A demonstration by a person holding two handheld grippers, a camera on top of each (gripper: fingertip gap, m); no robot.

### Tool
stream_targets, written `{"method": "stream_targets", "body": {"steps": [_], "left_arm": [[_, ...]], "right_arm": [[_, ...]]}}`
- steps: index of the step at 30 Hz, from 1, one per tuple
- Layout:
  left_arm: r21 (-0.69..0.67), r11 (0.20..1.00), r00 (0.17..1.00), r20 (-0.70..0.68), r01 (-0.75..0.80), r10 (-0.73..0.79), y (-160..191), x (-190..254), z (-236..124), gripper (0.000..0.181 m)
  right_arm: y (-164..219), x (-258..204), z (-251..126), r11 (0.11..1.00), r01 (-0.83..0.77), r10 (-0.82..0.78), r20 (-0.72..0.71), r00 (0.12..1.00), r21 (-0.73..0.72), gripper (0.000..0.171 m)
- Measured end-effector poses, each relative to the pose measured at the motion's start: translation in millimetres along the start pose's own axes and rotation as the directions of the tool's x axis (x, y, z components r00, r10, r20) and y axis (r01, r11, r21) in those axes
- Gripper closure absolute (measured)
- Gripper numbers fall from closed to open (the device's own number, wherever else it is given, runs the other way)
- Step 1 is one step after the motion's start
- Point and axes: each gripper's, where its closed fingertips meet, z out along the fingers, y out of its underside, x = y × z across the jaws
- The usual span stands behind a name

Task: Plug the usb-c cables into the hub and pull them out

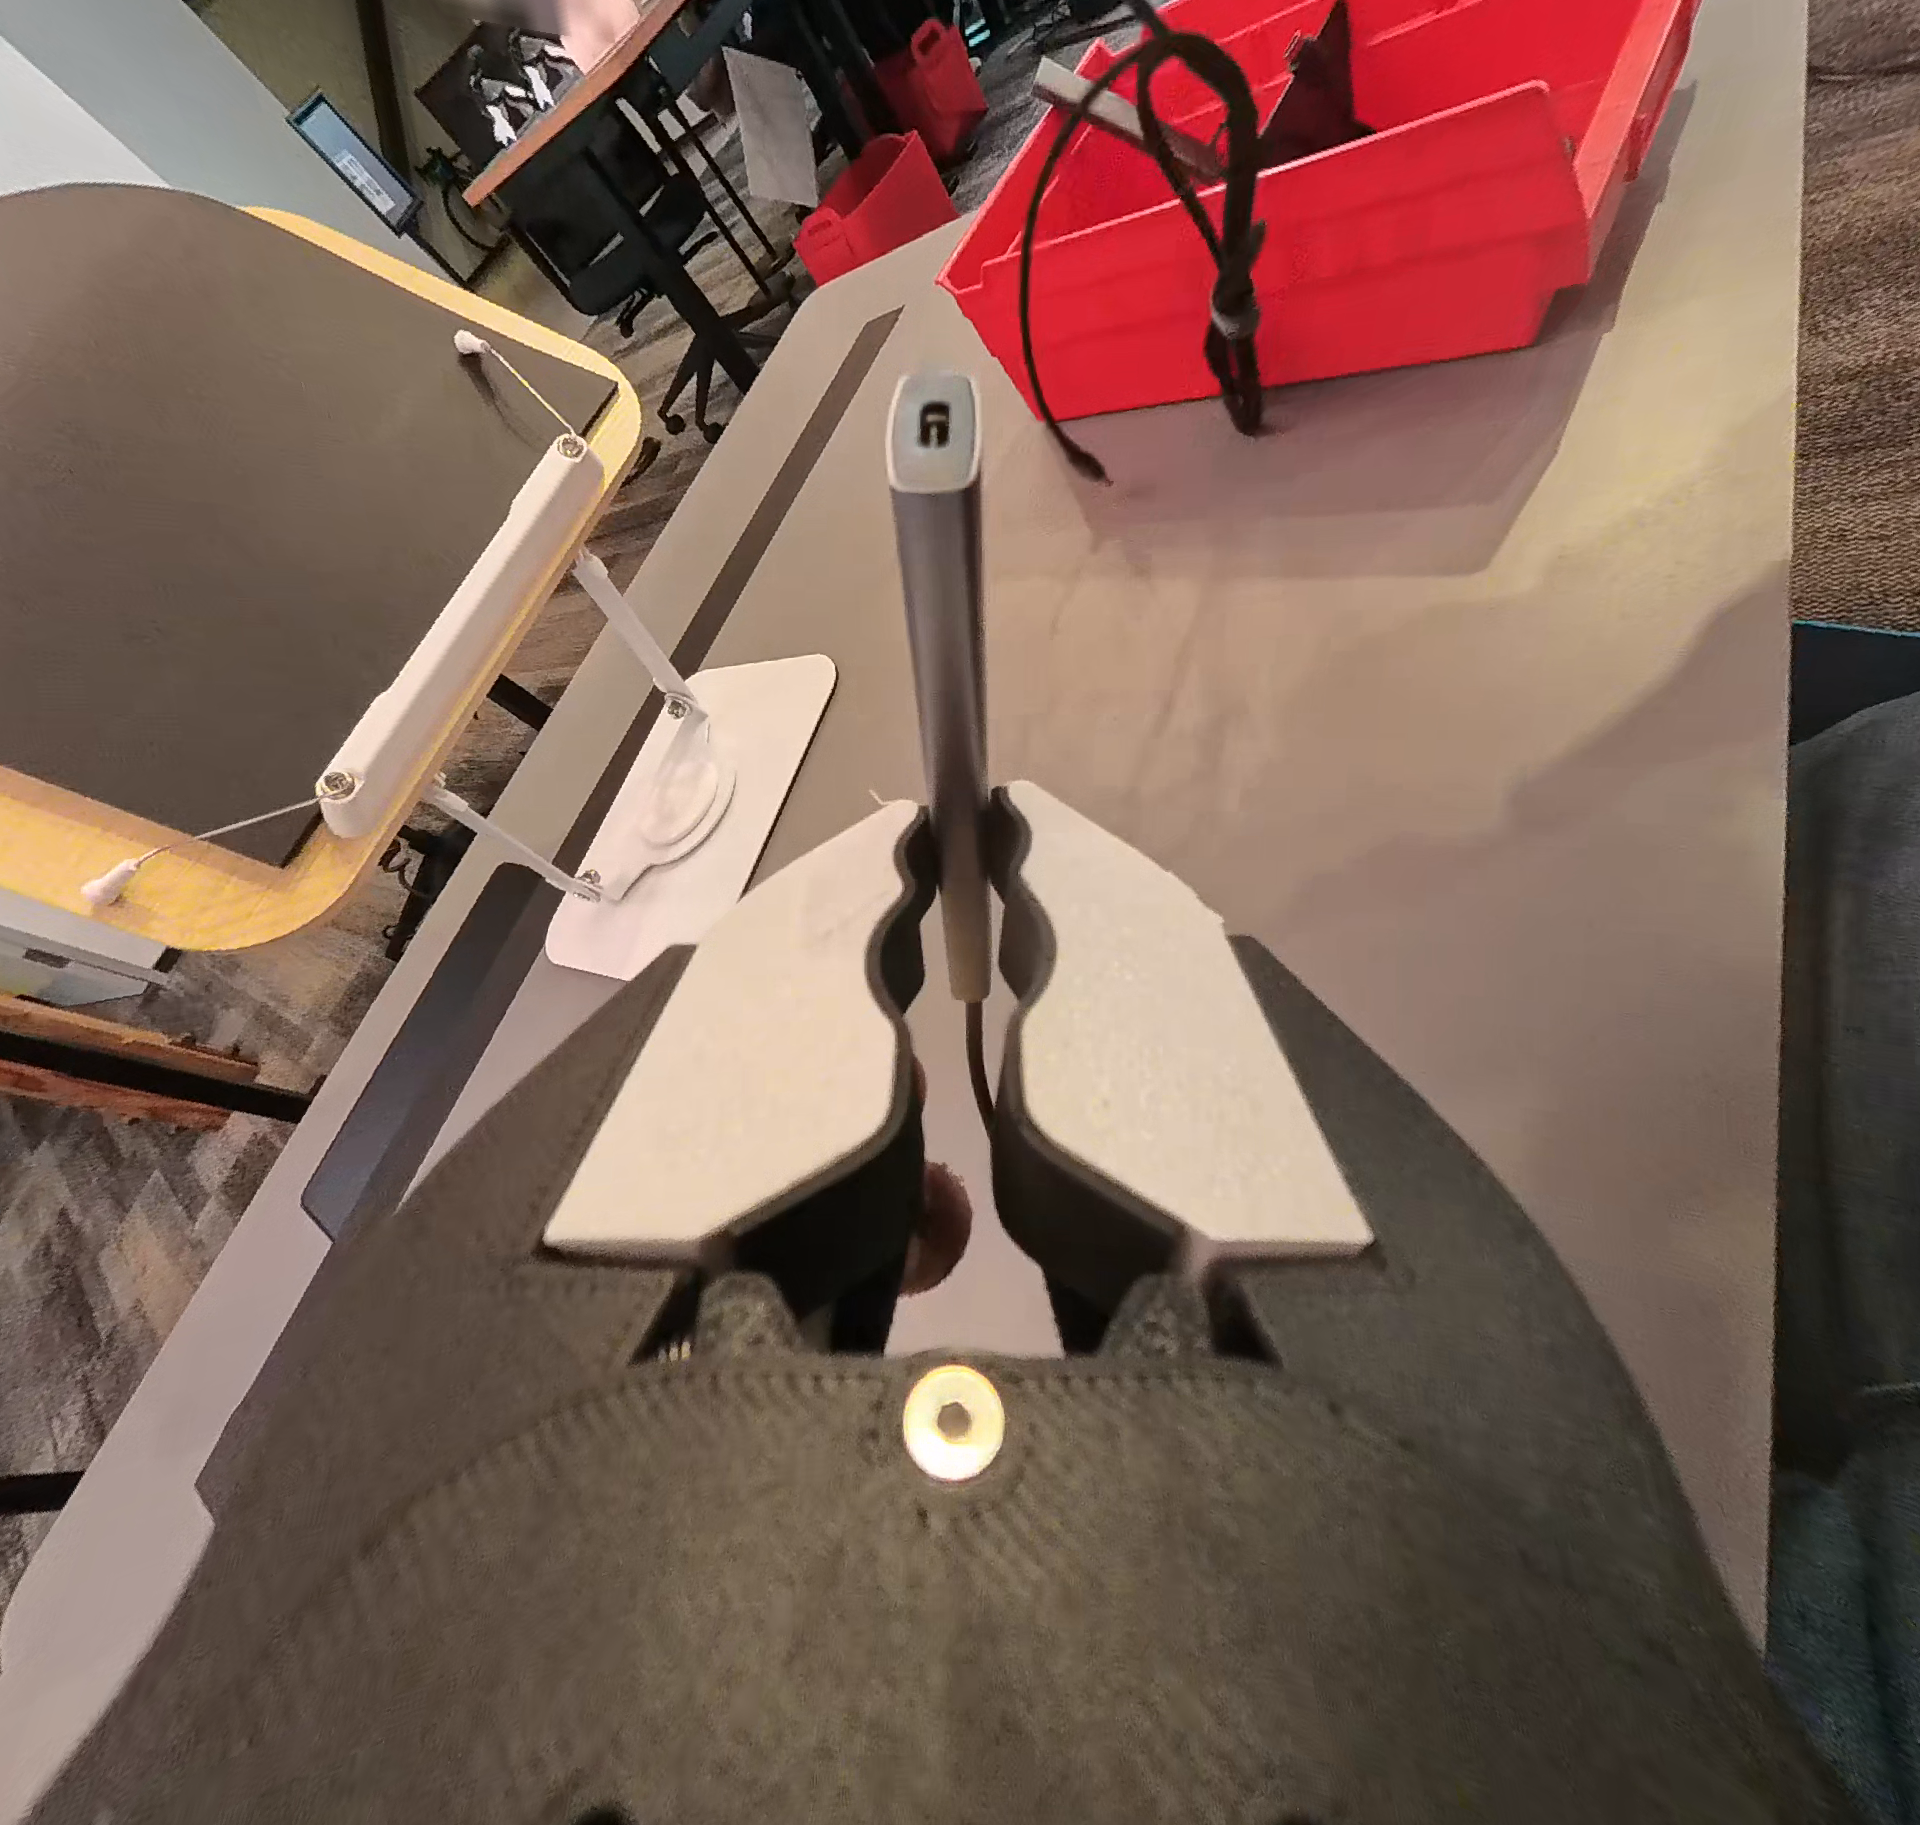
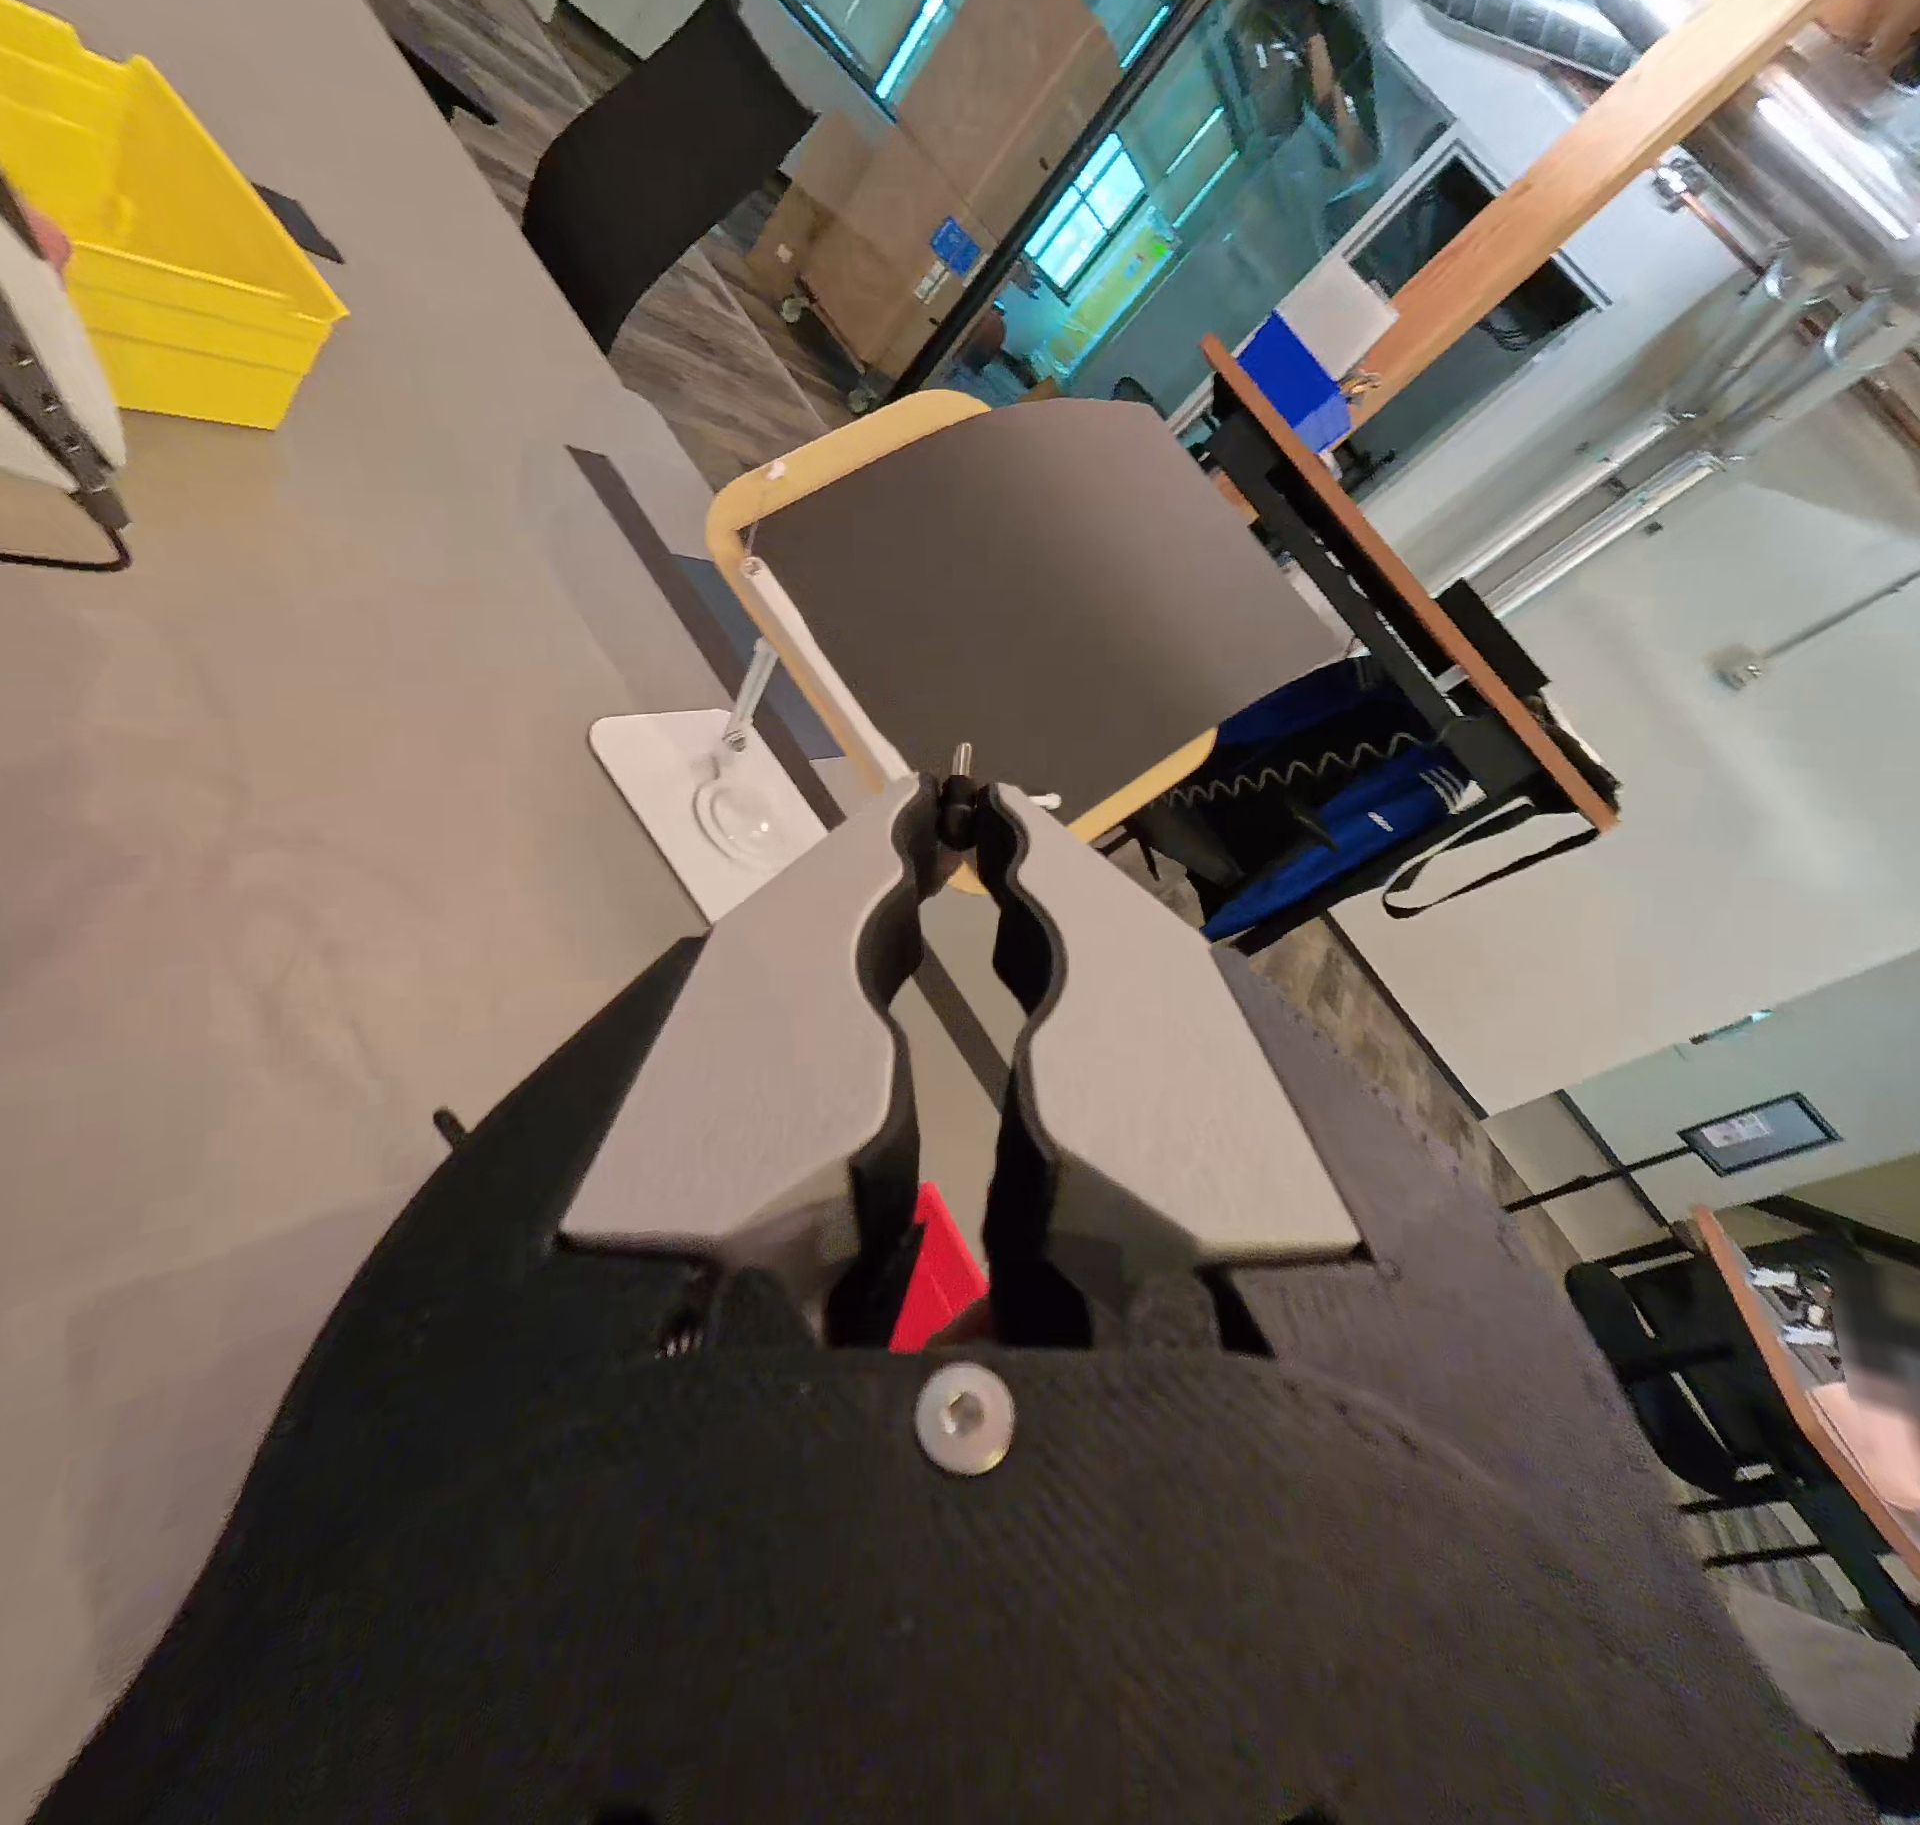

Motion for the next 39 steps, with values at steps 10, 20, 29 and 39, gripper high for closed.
{"method": "stream_targets", "body": {"steps": [10,20,29,39], "left_arm": [[-0.012,1.000,1.000,0.001,0.003,-0.003,5,1,0,0.172],[-0.023,1.000,1.000,-0.007,0.008,-0.008,11,2,3,0.172],[-0.027,1.000,1.000,-0.010,-0.002,0.001,10,5,4,0.172],[-0.039,0.999,1.000,-0.020,-0.008,0.007,14,7,6,0.172]], "right_arm": [[-50,91,-48,0.998,-0.003,0.019,-0.221,0.975,0.070,0.168],[-53,130,-112,0.982,0.078,-0.145,-0.418,0.897,-0.172,0.167],[70,74,-68,0.939,-0.120,0.022,-0.290,0.957,-0.323,0.167],[203,-11,-53,0.813,-0.280,0.230,-0.162,0.960,-0.510,0.167]]}}
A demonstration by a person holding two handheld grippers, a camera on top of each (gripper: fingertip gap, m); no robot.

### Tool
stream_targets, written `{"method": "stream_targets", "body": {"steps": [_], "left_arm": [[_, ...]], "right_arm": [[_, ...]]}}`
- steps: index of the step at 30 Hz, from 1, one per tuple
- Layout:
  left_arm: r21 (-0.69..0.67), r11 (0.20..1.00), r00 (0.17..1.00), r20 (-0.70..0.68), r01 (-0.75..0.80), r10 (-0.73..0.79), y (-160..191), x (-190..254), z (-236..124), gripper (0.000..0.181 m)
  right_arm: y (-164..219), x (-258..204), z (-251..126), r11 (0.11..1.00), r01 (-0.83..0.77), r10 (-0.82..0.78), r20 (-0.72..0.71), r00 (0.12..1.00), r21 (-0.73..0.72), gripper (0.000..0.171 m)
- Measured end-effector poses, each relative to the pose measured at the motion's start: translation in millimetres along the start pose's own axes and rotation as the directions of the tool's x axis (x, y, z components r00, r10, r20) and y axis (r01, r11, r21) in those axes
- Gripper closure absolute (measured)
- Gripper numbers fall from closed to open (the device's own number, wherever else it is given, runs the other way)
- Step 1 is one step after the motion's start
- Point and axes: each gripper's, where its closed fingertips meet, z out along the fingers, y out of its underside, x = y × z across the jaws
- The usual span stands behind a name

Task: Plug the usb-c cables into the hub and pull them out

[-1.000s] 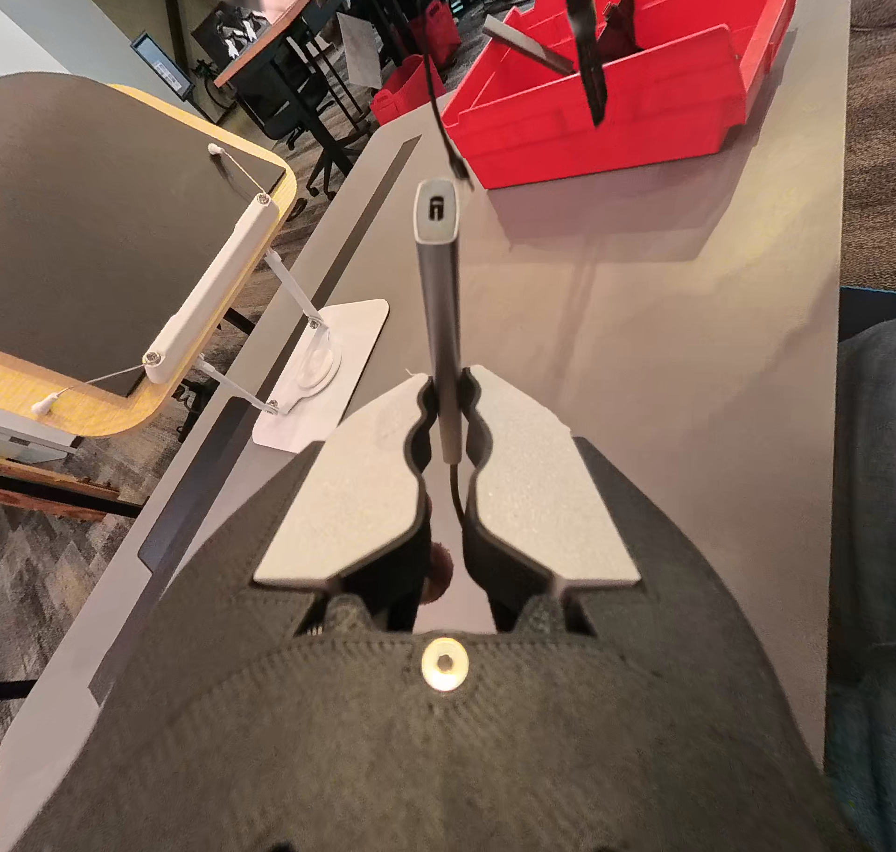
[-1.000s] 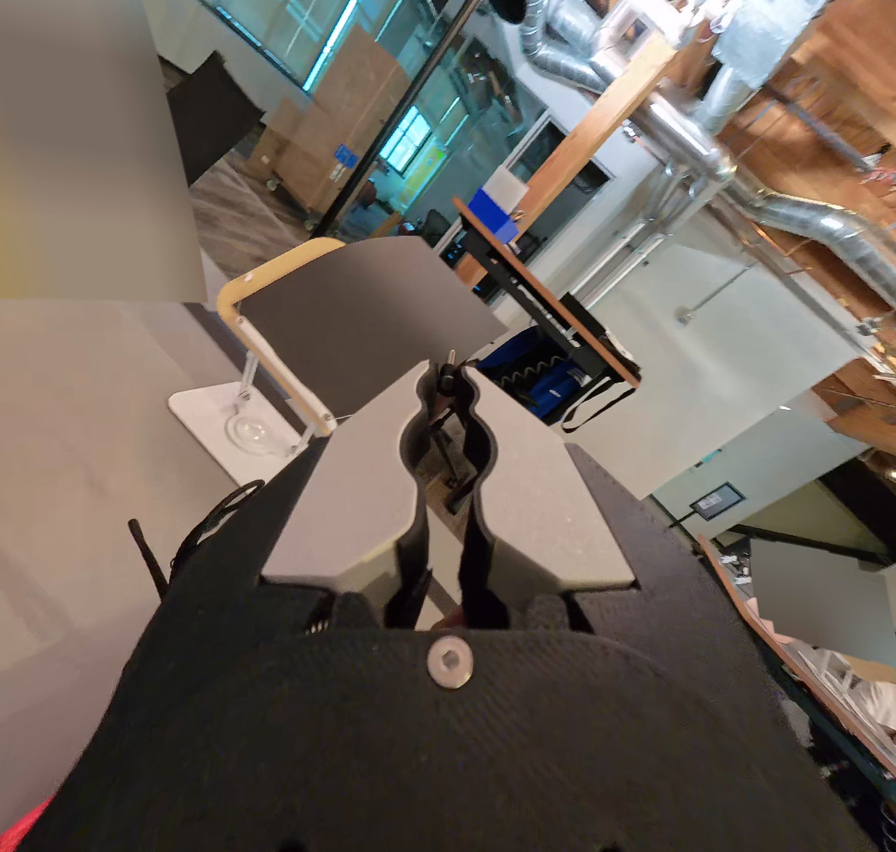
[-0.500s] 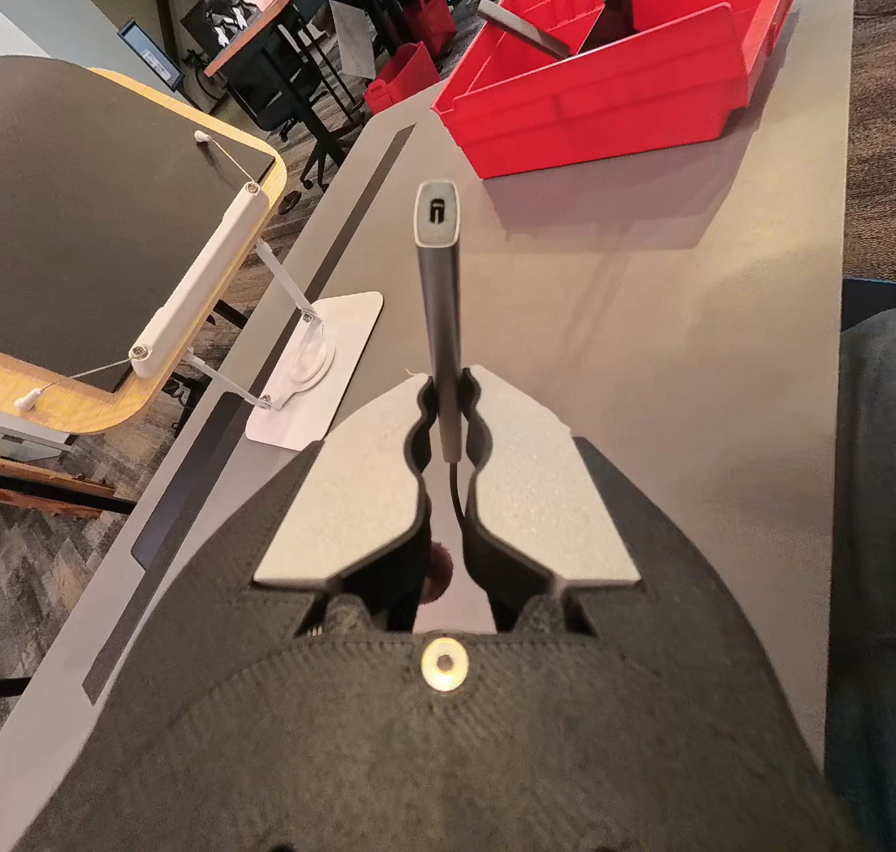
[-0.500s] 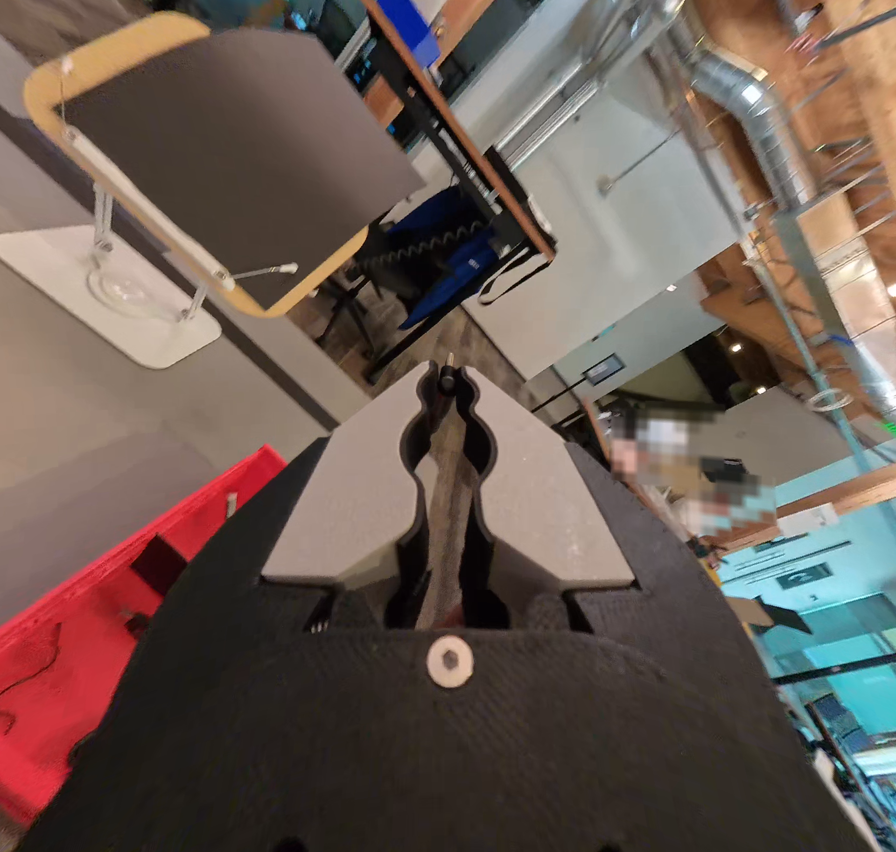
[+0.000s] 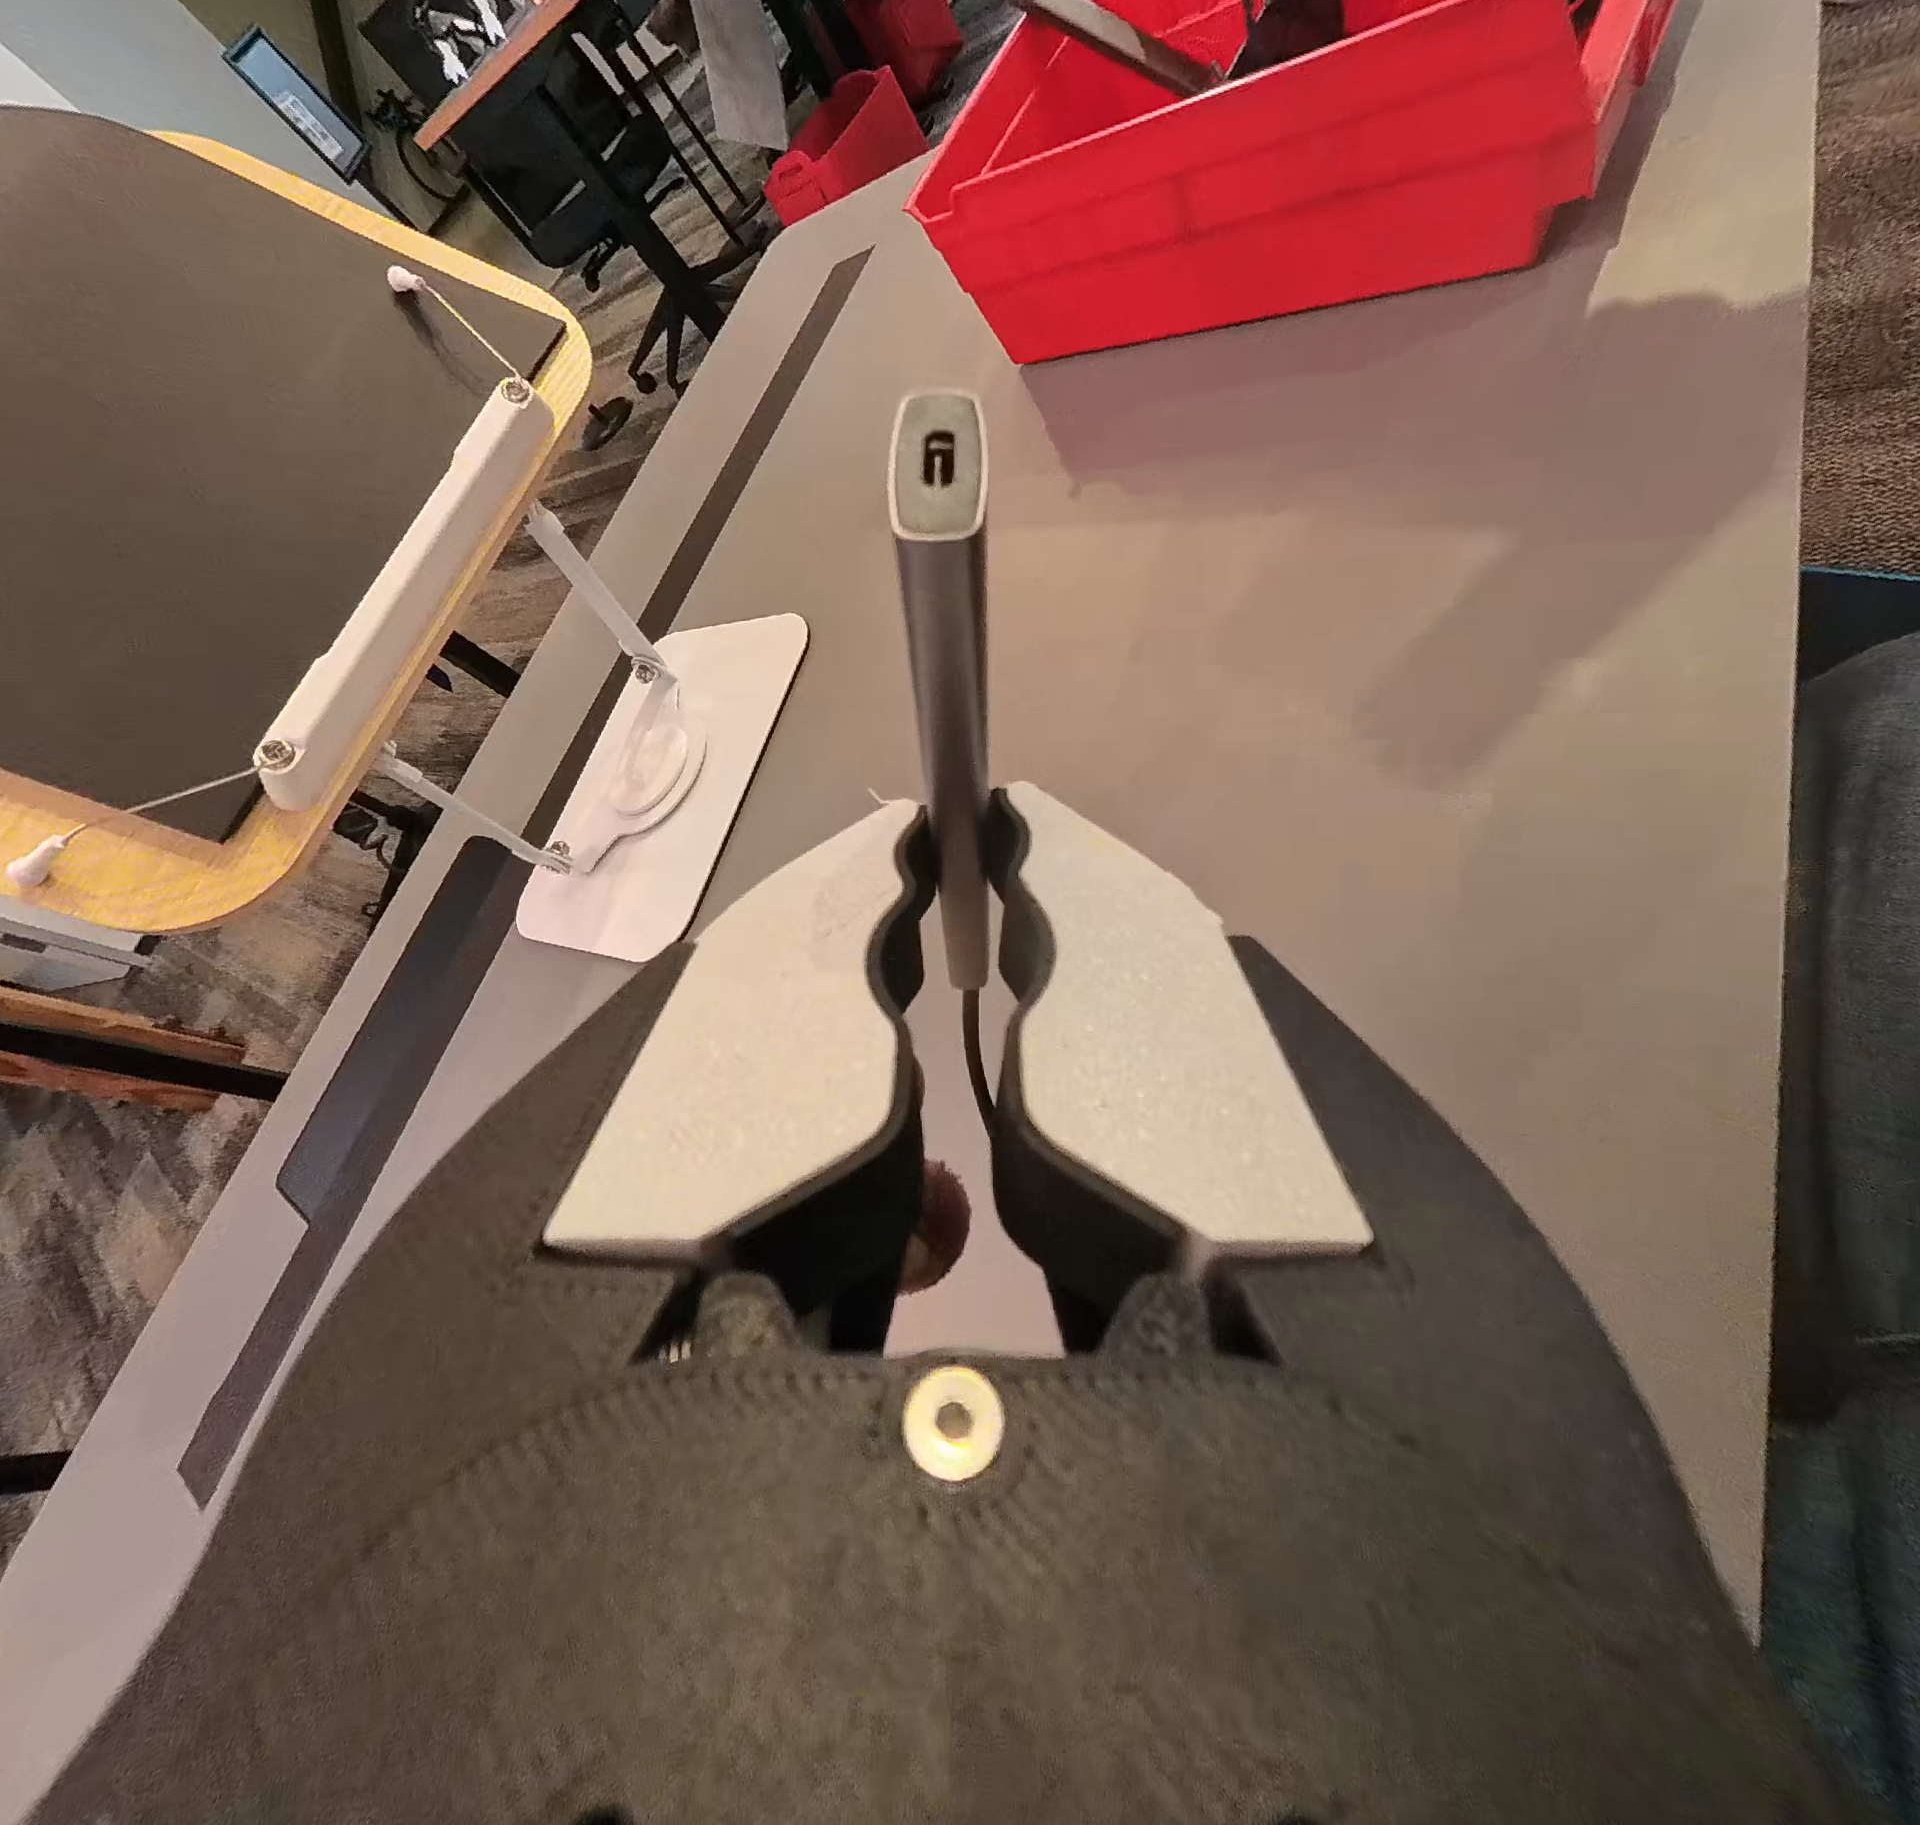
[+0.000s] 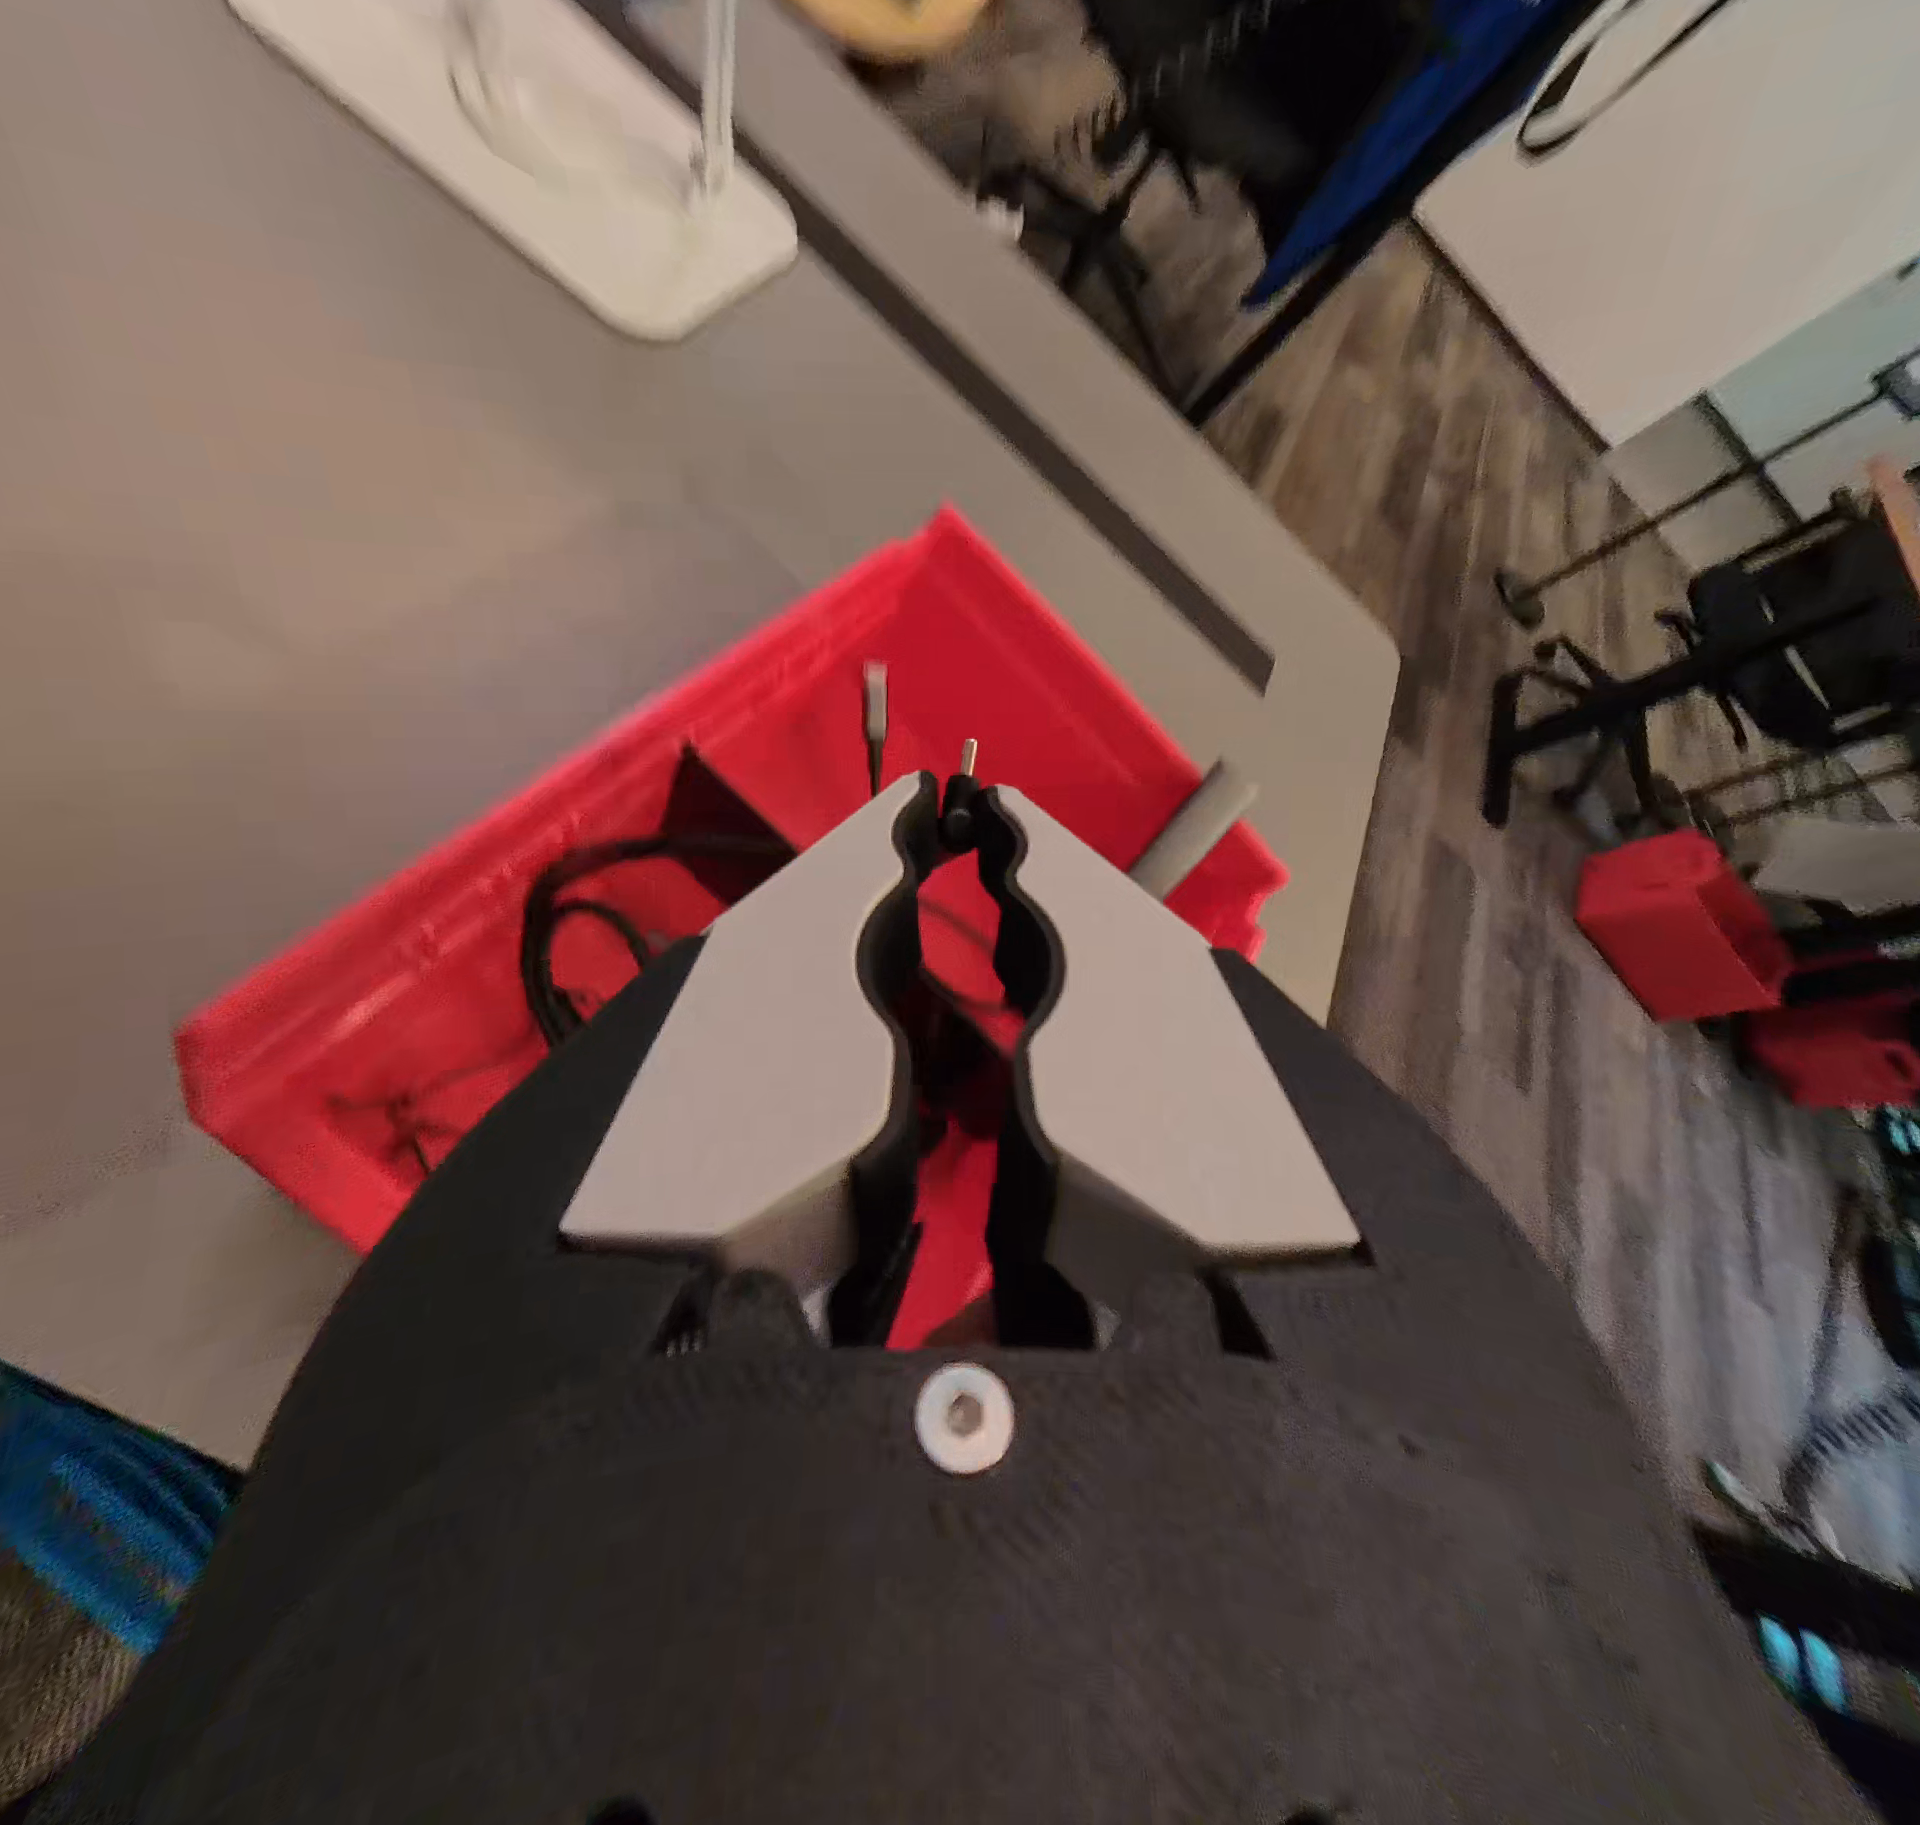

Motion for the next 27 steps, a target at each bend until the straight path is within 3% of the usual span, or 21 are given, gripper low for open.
{"method": "stream_targets", "body": {"steps": [4,7,14,16,18,21,24,27], "left_arm": [[-0.003,1.000,1.000,0.000,-0.001,0.001,1,0,0,0.172],[-0.010,1.000,1.000,0.000,-0.009,0.009,2,1,0,0.172],[-0.024,0.999,1.000,-0.008,-0.025,0.024,3,6,3,0.172],[-0.029,0.999,1.000,-0.011,-0.029,0.028,3,7,3,0.172],[-0.030,0.999,1.000,-0.012,-0.029,0.029,3,7,2,0.172],[-0.030,0.999,1.000,-0.009,-0.026,0.025,3,6,2,0.172],[-0.028,0.999,1.000,-0.012,-0.022,0.022,3,6,2,0.172],[-0.029,0.999,0.999,-0.019,-0.027,0.027,3,9,4,0.172]], "right_arm": [[66,-20,19,0.963,0.135,-0.137,0.004,0.991,-0.233,0.168],[101,-38,31,0.933,0.175,-0.165,0.058,0.985,-0.314,0.167],[160,-62,56,0.860,0.200,-0.105,0.220,0.970,-0.469,0.162],[162,-62,54,0.849,0.194,-0.078,0.246,0.966,-0.492,0.158],[156,-54,46,0.834,0.222,-0.110,0.243,0.964,-0.505,0.141],[124,-46,31,0.876,0.233,-0.130,0.258,0.957,-0.423,0.124],[80,-29,25,0.927,0.238,-0.172,0.236,0.956,-0.290,0.127],[73,-20,44,0.885,0.380,-0.309,0.271,0.912,-0.269,0.131]]}}
